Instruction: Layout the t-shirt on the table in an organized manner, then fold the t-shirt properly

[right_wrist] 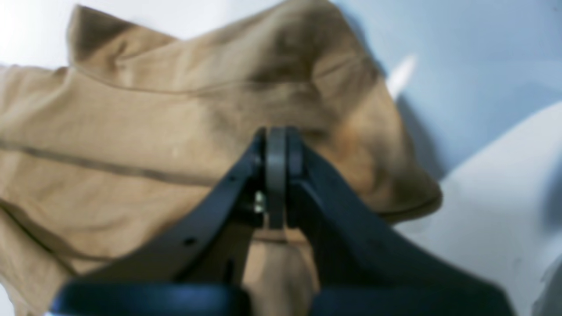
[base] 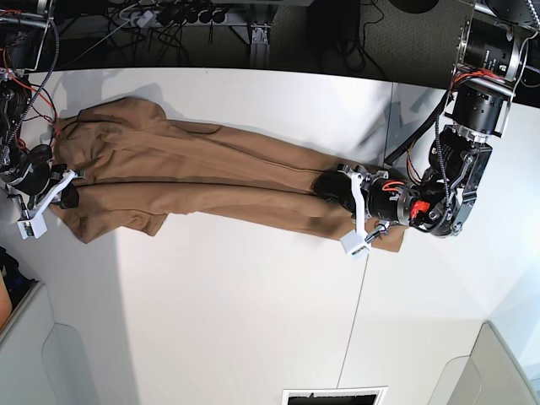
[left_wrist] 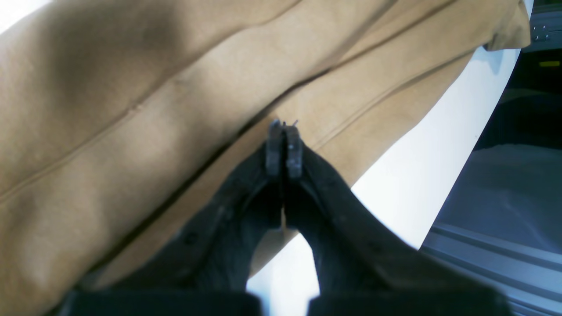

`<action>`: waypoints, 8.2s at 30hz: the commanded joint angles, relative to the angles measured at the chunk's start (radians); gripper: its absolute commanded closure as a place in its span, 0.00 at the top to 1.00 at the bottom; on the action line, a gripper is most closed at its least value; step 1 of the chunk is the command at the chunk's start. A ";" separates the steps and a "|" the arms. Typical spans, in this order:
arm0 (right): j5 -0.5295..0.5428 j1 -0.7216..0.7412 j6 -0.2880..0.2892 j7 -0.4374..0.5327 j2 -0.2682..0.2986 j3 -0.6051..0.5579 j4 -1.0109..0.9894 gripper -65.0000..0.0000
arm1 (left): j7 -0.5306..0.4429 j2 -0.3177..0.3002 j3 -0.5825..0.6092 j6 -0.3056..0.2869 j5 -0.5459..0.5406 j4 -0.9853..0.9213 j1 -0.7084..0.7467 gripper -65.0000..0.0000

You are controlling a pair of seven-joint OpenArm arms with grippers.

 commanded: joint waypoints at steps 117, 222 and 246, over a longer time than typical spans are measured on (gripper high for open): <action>0.111 -0.247 0.005 -0.116 0.025 -0.012 0.350 0.00 | -0.411 0.488 0.219 -0.003 0.550 -0.069 0.072 0.00; 0.016 0.243 -0.043 0.101 0.024 -0.100 -0.340 0.00 | -0.127 0.485 0.195 -0.003 0.198 -0.003 -0.021 0.00; 0.185 -0.072 -0.014 -0.148 0.154 -0.033 0.285 0.00 | -0.383 0.507 0.195 -0.003 0.502 -0.210 -0.031 0.00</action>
